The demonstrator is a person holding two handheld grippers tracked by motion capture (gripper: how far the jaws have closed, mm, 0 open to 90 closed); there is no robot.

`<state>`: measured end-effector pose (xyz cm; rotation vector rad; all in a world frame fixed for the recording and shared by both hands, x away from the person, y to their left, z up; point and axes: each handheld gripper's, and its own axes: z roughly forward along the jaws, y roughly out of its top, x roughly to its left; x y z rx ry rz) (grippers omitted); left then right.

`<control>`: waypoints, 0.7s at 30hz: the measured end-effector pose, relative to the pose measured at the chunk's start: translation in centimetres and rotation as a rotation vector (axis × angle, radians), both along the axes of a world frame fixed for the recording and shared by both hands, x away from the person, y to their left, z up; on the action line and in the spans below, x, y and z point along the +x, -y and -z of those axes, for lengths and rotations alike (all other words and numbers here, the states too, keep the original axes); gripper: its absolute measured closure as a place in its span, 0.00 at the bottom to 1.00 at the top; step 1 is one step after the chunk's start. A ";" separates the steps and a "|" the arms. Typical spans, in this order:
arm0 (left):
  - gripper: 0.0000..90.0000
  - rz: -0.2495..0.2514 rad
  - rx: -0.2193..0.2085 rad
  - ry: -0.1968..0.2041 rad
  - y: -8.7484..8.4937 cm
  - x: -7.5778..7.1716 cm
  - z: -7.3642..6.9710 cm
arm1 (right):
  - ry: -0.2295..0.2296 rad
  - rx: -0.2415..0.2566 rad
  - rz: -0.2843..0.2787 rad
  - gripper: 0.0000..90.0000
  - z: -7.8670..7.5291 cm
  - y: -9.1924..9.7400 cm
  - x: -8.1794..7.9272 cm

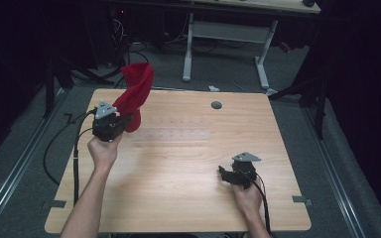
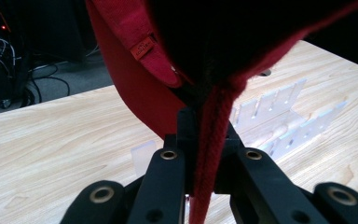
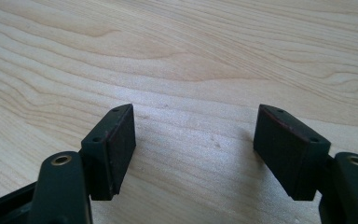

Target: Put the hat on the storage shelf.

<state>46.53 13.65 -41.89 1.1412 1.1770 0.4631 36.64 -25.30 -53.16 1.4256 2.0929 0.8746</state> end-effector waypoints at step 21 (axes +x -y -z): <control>0.94 -0.022 -0.021 -0.065 0.4 0.9 3.8 | -0.001 0.000 -0.005 0.33 0.0 -0.1 0.0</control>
